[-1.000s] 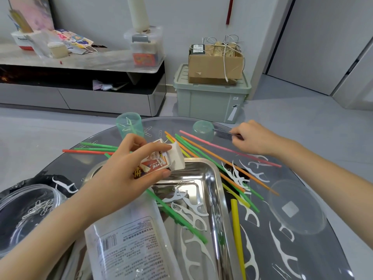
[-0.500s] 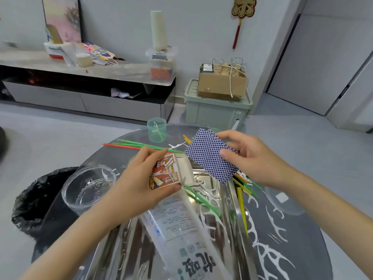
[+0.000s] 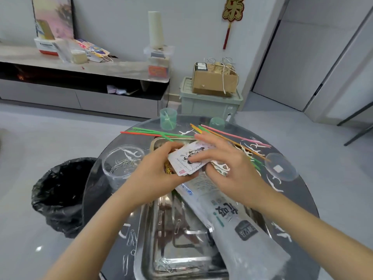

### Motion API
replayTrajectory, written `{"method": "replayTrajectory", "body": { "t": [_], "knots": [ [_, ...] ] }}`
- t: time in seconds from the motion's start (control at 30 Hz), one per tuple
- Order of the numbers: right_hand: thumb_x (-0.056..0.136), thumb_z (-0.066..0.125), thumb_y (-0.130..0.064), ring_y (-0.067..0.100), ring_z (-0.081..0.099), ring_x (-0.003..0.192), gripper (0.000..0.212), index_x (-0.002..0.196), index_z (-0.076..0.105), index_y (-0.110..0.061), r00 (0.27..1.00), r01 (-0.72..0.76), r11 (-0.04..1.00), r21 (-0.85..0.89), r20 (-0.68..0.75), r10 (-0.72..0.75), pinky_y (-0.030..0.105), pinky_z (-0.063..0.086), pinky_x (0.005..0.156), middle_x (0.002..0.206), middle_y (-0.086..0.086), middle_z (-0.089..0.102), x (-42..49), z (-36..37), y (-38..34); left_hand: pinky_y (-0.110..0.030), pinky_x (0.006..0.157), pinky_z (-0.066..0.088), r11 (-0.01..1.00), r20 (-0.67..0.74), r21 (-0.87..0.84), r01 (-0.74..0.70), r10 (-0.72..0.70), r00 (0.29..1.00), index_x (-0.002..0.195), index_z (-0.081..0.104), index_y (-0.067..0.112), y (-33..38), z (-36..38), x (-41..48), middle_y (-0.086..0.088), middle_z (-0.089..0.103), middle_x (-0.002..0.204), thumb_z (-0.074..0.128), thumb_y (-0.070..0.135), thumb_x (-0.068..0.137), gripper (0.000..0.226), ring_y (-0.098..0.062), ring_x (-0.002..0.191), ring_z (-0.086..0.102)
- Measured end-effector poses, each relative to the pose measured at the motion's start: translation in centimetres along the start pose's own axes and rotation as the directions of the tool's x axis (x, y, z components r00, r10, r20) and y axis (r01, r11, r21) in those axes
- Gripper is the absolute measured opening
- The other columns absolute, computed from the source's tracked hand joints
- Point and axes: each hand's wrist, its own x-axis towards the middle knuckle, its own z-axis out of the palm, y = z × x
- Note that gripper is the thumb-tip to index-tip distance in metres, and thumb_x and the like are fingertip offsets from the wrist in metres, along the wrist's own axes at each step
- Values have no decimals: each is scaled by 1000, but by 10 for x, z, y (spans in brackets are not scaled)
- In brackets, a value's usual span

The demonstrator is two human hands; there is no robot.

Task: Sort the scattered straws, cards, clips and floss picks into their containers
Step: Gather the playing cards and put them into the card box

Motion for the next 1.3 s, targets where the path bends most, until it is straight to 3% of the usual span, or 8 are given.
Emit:
{"method": "replayTrajectory", "body": {
  "t": [0.1, 0.23, 0.4, 0.53, 0.73, 0.9, 1.03, 1.3],
  "knots": [
    [86, 55, 2, 1, 22, 141, 45, 98, 72, -38, 963, -268, 954, 134, 51, 264, 28, 31, 112, 149, -4, 38, -3, 5, -16, -8, 67, 42, 999, 12, 40, -15, 15, 1000, 111, 53, 39, 0, -5, -5, 29, 61, 93, 67, 69, 57, 63, 7, 86, 57],
    [81, 53, 11, 9, 57, 113, 42, 96, 76, -21, 932, -361, 905, 227, 43, 361, 32, 49, 95, 119, -5, 64, -1, 9, -30, -21, 74, 45, 978, 15, 198, -69, 67, 998, 120, 54, 29, -8, -9, -8, 19, 59, 102, 69, 60, 63, 67, -4, 95, 56],
    [80, 65, -10, -1, 63, 93, 21, 90, 76, -25, 867, -477, 861, 175, -66, 494, 21, 48, 82, 97, -14, 70, 0, 7, -36, -35, 87, 45, 930, -10, 362, -67, 76, 997, 126, 51, 22, -6, -1, -9, 4, 56, 113, 60, 65, 66, 75, -18, 106, 48],
    [84, 69, -18, 14, 67, 83, 3, 84, 69, -21, 775, -537, 810, 234, -242, 584, 36, 55, 76, 90, -5, 70, 1, 8, -35, -38, 88, 44, 908, -30, 416, -49, 68, 997, 130, 47, 24, 1, 13, -8, 4, 52, 116, 64, 59, 72, 70, -20, 110, 45],
    [85, 66, -3, 17, 71, 76, 45, 122, 50, -24, 756, -616, 682, 394, 54, 652, 20, 52, 52, 100, 9, 70, -1, -1, -32, -43, 94, 42, 865, -40, 501, -24, 52, 998, 136, 41, 21, 0, 18, -7, 0, 49, 126, 66, 38, 81, 63, -23, 116, 41],
    [87, 63, 0, 18, 70, 65, 28, 108, 54, -15, 681, -638, 556, 532, 54, 730, 20, 50, 47, 81, 5, 73, -7, -13, -21, -41, 95, 42, 894, -45, 446, -35, 61, 997, 135, 43, 21, 1, 17, -4, 4, 51, 125, 71, 45, 77, 69, -20, 117, 44],
    [91, 57, -1, 7, 67, 61, 24, 105, 58, -20, 684, -584, 636, 505, -116, 720, 18, 49, 45, 85, 2, 71, -11, -32, -16, -32, 92, 44, 924, -66, 376, -67, 99, 993, 131, 47, 24, 6, 18, -5, 12, 52, 117, 76, 50, 71, 72, -10, 108, 48],
    [93, 53, -2, 6, 68, 66, 28, 101, 61, -27, 745, -569, 708, 419, -102, 659, 15, 42, 41, 97, 6, 69, -11, -44, -18, -32, 89, 49, 965, -20, 252, -76, 84, 996, 126, 49, 28, 11, 18, -8, 12, 58, 113, 82, 41, 67, 69, -9, 101, 56]
  ]
}}
